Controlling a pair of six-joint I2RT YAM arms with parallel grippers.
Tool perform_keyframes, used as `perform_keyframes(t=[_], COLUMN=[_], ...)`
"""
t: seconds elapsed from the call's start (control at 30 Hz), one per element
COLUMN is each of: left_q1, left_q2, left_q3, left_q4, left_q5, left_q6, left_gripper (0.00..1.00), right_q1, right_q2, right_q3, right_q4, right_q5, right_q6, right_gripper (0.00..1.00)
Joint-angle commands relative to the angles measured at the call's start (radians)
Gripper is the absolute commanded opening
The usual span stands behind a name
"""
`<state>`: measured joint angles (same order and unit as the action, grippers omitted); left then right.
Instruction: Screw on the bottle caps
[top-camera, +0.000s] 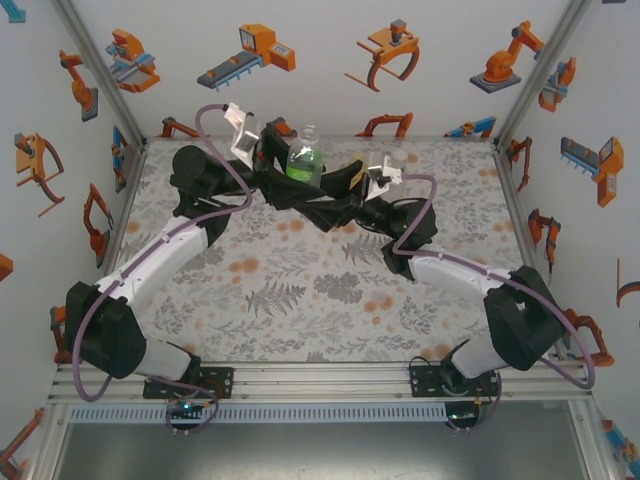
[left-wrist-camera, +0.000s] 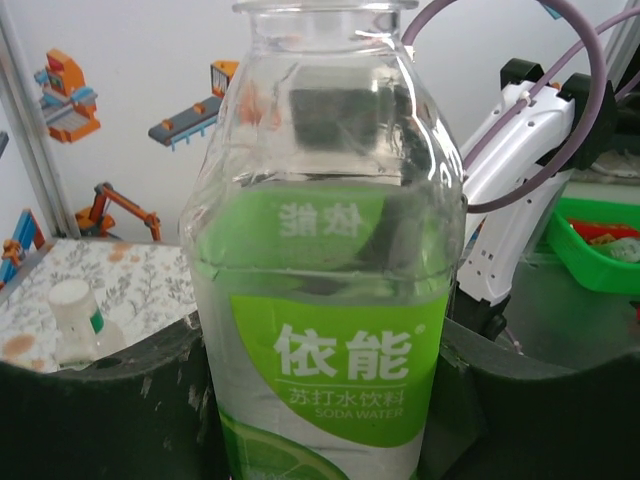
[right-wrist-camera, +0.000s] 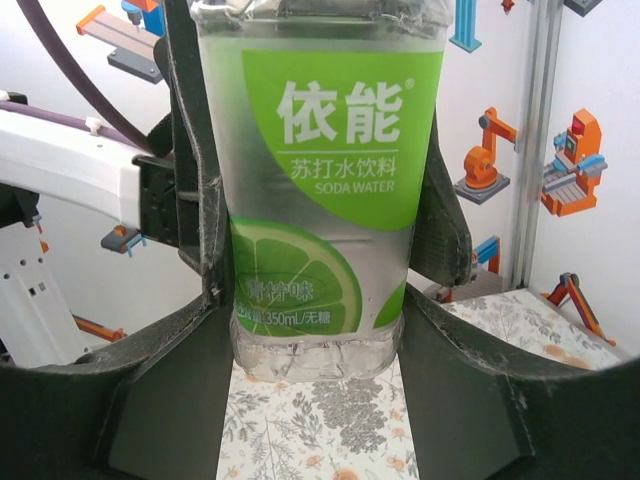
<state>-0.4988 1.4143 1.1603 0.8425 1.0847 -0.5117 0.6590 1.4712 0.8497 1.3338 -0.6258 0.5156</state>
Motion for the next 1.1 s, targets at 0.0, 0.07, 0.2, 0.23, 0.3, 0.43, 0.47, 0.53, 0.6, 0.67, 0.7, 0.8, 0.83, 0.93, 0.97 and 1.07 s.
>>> perform_keyframes(t=[0.0,0.07,0.2,0.23,0.3,0.43,0.47,0.53,0.6,0.67,0.7,0.8,0.83,0.93,0.97,1.07], left_q1=[0.092,0.108,0.120,0.121,0.122,0.127,0.129,0.131,0.132,0.134,0.137,0.146,0.151,0.173,0.179,0.200], left_q2=[-0.086,-0.108,-0.146,-0.153,-0.164,-0.186,-0.194,-0.211,-0.226,-0.235,-0.237,-0.244,-0.249,-0.256,-0.258,-0.261], left_q3=[0.012,0.006,0.004,0.004,0.004,0.006,0.008,0.017,0.036,0.062,0.076,0.087,0.085,0.077,0.075,0.061], left_q4=[-0.012,-0.047,-0.141,-0.161,-0.187,-0.239,-0.262,-0.359,-0.469,-0.586,-0.650,-0.733,-0.753,-0.791,-0.801,-0.832], left_q5=[-0.090,-0.089,-0.089,-0.089,-0.088,-0.088,-0.090,-0.095,-0.115,-0.134,-0.137,-0.145,-0.156,-0.164,-0.163,-0.166], left_q6=[0.078,0.102,0.169,0.184,0.207,0.242,0.260,0.319,0.390,0.447,0.472,0.507,0.515,0.531,0.534,0.556], left_gripper=[0.35,0.35,0.35,0.35,0.34,0.34,0.33,0.32,0.29,0.24,0.22,0.12,0.07,0.00,0.00,0.00], right_q1=[-0.012,-0.012,-0.012,-0.012,-0.012,-0.012,-0.012,-0.012,-0.012,-0.012,-0.012,-0.012,-0.012,-0.012,-0.012,-0.012], right_q2=[-0.032,-0.031,-0.032,-0.032,-0.031,-0.039,-0.043,-0.062,-0.089,-0.122,-0.138,-0.184,-0.199,-0.229,-0.234,-0.242], right_q3=[-0.049,-0.059,-0.070,-0.072,-0.073,-0.088,-0.092,-0.100,-0.102,-0.104,-0.105,-0.107,-0.104,-0.064,-0.045,0.008], right_q4=[0.015,0.003,-0.008,-0.011,-0.017,-0.042,-0.053,-0.116,-0.222,-0.340,-0.403,-0.588,-0.657,-0.912,-1.001,-1.246], right_q5=[-0.018,-0.017,-0.023,-0.025,-0.032,-0.027,-0.023,-0.001,0.033,0.083,0.115,0.216,0.243,0.349,0.389,0.506], right_q6=[-0.038,-0.040,-0.042,-0.042,-0.039,-0.041,-0.045,-0.063,-0.091,-0.121,-0.134,-0.160,-0.172,-0.193,-0.193,-0.182], right_gripper=[0.56,0.56,0.58,0.59,0.61,0.63,0.63,0.63,0.63,0.63,0.63,0.62,0.61,0.59,0.58,0.57])
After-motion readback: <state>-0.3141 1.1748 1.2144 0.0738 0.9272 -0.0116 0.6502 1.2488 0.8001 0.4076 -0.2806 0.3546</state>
